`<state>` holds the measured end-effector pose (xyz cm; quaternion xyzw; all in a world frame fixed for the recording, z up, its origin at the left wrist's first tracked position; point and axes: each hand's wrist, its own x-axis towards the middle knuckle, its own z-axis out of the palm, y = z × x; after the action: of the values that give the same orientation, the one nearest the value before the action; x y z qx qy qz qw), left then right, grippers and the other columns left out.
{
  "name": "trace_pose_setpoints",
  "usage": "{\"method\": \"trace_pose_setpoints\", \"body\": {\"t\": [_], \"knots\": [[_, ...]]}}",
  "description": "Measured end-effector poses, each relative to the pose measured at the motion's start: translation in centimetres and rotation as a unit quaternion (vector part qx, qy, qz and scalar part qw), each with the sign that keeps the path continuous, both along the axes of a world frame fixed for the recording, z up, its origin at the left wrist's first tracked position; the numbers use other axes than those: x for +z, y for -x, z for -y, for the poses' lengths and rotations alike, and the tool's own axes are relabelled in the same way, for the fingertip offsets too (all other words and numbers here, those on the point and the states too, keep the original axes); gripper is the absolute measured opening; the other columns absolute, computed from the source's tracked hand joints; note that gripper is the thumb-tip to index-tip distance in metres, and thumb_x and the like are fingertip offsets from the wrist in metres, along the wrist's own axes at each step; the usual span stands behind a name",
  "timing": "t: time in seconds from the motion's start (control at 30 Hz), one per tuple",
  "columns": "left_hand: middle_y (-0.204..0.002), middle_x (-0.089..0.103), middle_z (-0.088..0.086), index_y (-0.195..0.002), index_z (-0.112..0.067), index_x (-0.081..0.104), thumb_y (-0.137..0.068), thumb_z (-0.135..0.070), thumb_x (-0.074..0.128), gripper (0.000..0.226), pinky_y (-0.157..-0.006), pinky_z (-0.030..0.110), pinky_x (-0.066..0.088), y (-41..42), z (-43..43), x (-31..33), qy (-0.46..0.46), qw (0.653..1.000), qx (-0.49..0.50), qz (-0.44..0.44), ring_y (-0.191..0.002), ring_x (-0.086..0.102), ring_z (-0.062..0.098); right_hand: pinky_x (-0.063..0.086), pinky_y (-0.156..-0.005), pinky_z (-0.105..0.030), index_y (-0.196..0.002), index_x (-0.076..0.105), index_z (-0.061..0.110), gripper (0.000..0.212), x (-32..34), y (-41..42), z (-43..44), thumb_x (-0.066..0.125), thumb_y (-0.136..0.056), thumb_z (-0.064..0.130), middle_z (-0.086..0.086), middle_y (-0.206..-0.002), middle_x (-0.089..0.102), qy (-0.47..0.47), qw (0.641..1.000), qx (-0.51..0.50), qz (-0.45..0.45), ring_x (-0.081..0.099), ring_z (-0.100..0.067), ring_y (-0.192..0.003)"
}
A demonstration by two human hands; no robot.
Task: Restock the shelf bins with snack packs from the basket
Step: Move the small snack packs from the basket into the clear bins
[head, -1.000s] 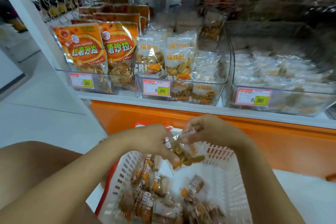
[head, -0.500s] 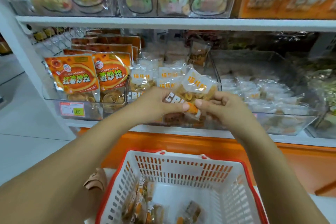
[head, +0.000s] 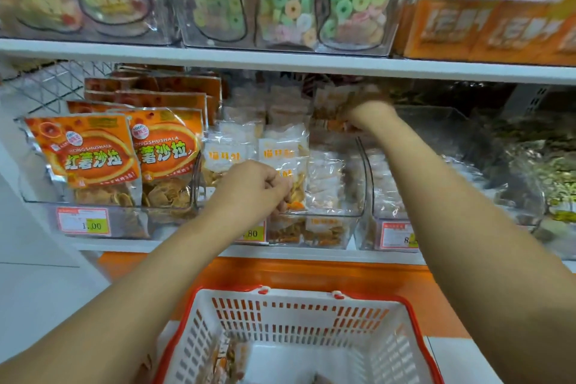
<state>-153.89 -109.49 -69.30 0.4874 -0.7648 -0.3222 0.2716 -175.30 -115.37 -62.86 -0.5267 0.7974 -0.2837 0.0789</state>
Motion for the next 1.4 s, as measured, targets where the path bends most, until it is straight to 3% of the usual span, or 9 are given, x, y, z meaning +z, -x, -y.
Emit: {"method": "trace_pose_setpoints", "body": {"t": [0.13, 0.3, 0.4, 0.5, 0.57, 0.73, 0.93, 1.23, 1.4], "knots": [[-0.061, 0.07, -0.004, -0.069, -0.014, 0.071, -0.092, -0.023, 0.06, 0.027, -0.072, 0.035, 0.059, -0.1, 0.1, 0.1, -0.01, 1.0, -0.006, -0.01, -0.059, 0.068, 0.008, 0.051, -0.081, -0.03, -0.092, 0.056, 0.012, 0.008, -1.0, -0.3, 3.7, 0.055, -0.093, 0.02, -0.009, -0.115, 0.061, -0.038, 0.999, -0.011, -0.001, 0.06, -0.023, -0.099], [-0.062, 0.071, -0.003, -0.07, -0.015, 0.071, -0.092, -0.023, 0.06, 0.026, -0.065, 0.025, 0.057, -0.1, 0.2, 0.3, -0.019, 1.0, -0.008, -0.007, -0.059, 0.068, 0.006, 0.043, -0.086, -0.019, -0.135, 0.044, 0.0, 0.037, -1.9, -0.1, 4.8, 0.039, -0.1, 0.011, -0.016, -0.136, 0.05, 0.045, 0.998, -0.034, -0.004, 0.049, -0.028, -0.124], [-0.063, 0.071, -0.003, -0.07, -0.015, 0.072, -0.092, -0.026, 0.061, 0.027, -0.065, 0.024, 0.056, -0.2, 0.3, 0.3, -0.02, 1.0, -0.012, -0.006, -0.059, 0.068, 0.006, 0.038, -0.063, 0.004, -0.139, 0.039, 0.0, 0.038, -2.8, -0.4, 5.0, 0.034, -0.102, 0.008, -0.016, -0.139, 0.046, 0.071, 0.996, -0.054, -0.017, 0.047, -0.027, -0.125], [-0.064, 0.071, -0.003, -0.071, -0.016, 0.072, -0.092, -0.03, 0.06, 0.027, -0.066, 0.026, 0.056, -0.3, 0.2, 0.3, -0.017, 1.0, -0.016, -0.008, -0.06, 0.068, 0.006, 0.046, -0.084, -0.021, -0.126, 0.051, -0.003, 0.031, -3.5, -1.2, 4.9, 0.044, -0.097, 0.002, -0.018, -0.13, 0.054, -0.01, 0.997, -0.032, -0.066, 0.053, -0.031, -0.12], [-0.064, 0.071, -0.004, -0.071, -0.016, 0.071, -0.092, -0.031, 0.06, 0.028, -0.065, 0.024, 0.055, -0.3, 0.2, 0.3, -0.013, 1.0, -0.017, -0.005, -0.059, 0.068, 0.004, 0.046, -0.088, -0.033, -0.122, 0.055, -0.003, 0.03, -4.0, -1.5, 4.7, 0.049, -0.093, 0.001, -0.02, -0.126, 0.057, -0.056, 0.993, 0.014, -0.105, 0.056, -0.034, -0.115], [-0.064, 0.071, -0.003, -0.072, -0.015, 0.072, -0.092, -0.029, 0.06, 0.027, -0.066, 0.026, 0.056, -0.2, 0.2, 0.3, -0.018, 1.0, -0.018, -0.007, -0.059, 0.068, 0.006, 0.042, -0.082, -0.032, -0.125, 0.052, 0.001, 0.031, -4.7, -1.3, 4.8, 0.04, -0.096, 0.001, -0.02, -0.127, 0.055, -0.107, 0.974, 0.078, -0.186, 0.056, -0.034, -0.112], [-0.064, 0.071, -0.002, -0.072, -0.014, 0.072, -0.093, -0.028, 0.06, 0.027, -0.072, 0.034, 0.059, -0.2, 0.2, 0.3, -0.022, 1.0, -0.016, -0.009, -0.06, 0.068, 0.008, 0.043, -0.093, -0.041, -0.135, 0.037, 0.0, 0.044, -4.6, -0.7, 5.8, 0.043, -0.091, -0.004, -0.025, -0.141, 0.032, -0.084, 0.971, 0.079, -0.211, 0.047, -0.043, -0.12], [-0.068, 0.071, -0.003, -0.076, -0.011, 0.071, -0.092, -0.025, 0.06, 0.024, -0.075, 0.036, 0.059, -0.1, -0.4, 0.8, -0.01, 1.0, -0.022, 0.0, -0.064, 0.069, 0.01, 0.044, -0.09, -0.034, -0.13, 0.049, 0.003, 0.039, -4.1, -1.5, 4.1, 0.052, -0.091, 0.005, -0.021, -0.135, 0.046, -0.1, 0.966, 0.083, -0.225, 0.051, -0.036, -0.119], [-0.072, 0.071, -0.006, -0.077, -0.014, 0.07, -0.093, -0.024, 0.059, 0.022, -0.077, 0.038, 0.057, -0.9, -1.5, 0.2, 0.046, 0.998, -0.031, 0.019, -0.071, 0.068, 0.009, 0.042, -0.076, -0.028, -0.105, 0.062, 0.0, 0.021, -3.3, -2.0, -2.1, 0.051, -0.089, 0.008, -0.02, -0.108, 0.064, 0.036, 0.98, 0.098, -0.171, 0.059, -0.034, -0.101]]}}
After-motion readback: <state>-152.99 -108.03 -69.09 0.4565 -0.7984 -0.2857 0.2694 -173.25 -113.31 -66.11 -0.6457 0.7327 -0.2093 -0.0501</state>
